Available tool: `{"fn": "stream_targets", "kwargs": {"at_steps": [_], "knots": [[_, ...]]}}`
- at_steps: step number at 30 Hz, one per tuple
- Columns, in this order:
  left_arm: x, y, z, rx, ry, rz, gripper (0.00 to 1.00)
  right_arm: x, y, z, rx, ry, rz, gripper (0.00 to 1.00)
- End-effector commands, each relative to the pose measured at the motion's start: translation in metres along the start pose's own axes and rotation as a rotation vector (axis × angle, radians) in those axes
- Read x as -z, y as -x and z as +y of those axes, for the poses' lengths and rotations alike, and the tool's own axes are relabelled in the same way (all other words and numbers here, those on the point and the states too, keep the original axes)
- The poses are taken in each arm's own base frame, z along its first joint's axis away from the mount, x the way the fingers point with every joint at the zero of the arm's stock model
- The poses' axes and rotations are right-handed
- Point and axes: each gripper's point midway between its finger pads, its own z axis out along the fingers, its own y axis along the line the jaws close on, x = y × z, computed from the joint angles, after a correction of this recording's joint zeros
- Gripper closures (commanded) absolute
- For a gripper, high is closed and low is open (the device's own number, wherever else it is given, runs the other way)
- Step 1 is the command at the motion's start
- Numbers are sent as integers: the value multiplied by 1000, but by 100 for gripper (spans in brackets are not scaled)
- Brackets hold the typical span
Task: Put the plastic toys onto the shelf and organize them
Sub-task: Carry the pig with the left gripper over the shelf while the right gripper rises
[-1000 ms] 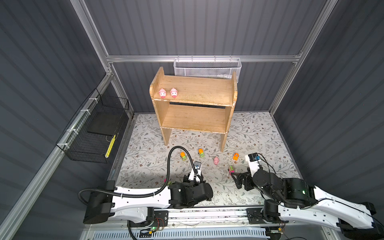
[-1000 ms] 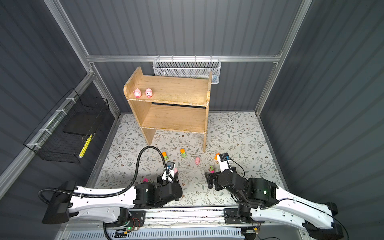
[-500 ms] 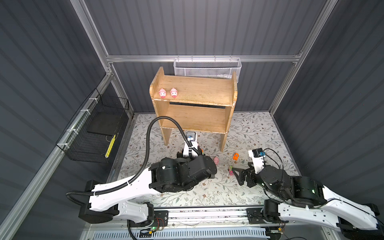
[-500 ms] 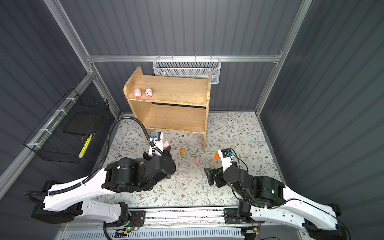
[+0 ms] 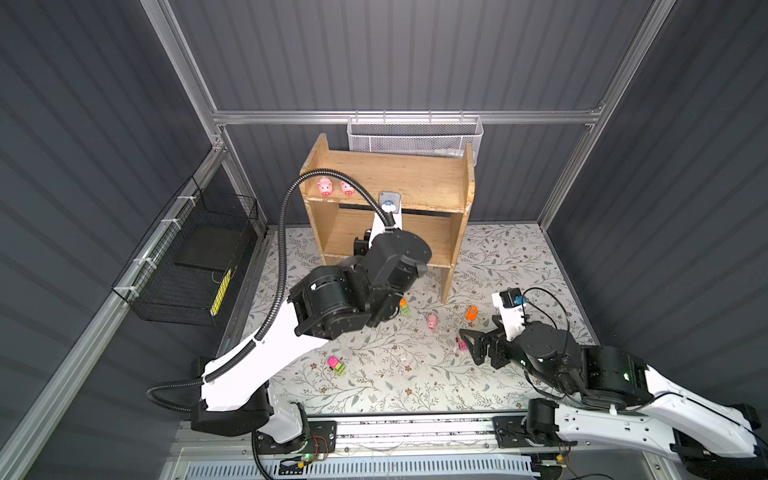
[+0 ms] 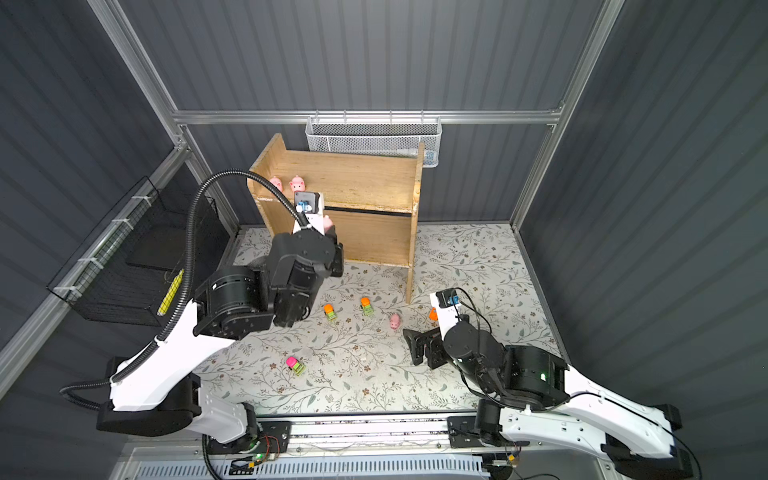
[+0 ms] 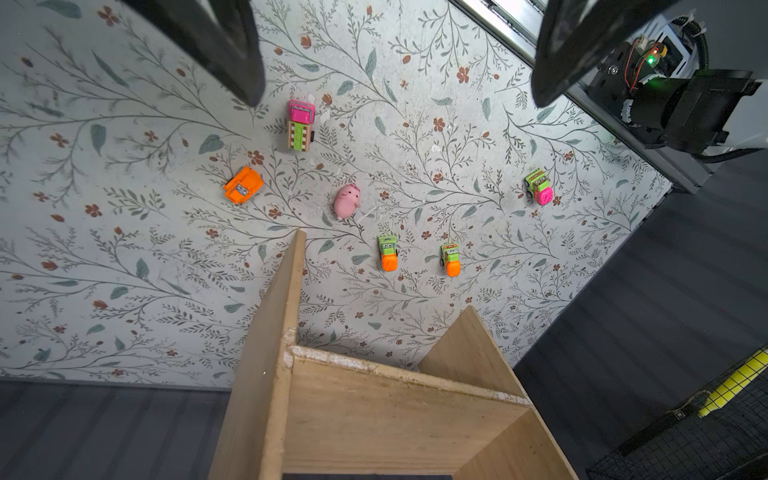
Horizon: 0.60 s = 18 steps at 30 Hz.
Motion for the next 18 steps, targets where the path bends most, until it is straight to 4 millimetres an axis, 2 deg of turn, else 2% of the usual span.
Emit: {"fn": "stream_targets", "kwargs": {"at_steps": [1,6,10,15,18], "knots": [[-15,34,5,-16,-11,-59,66,7,12,2,-8,20,-34,1],[-64,44,14,-8,7,-51,65,7,13,3,-14,23,-39,1],[-103,34,19,16,-8,-1,66,4,11,4,-20,27,-36,1],[-128,26,20,28,-27,28,68,5,12,8,-13,46,-29,1],[-134,26,23,36,-29,31,68,10,27,14,8,70,-66,1]]}}
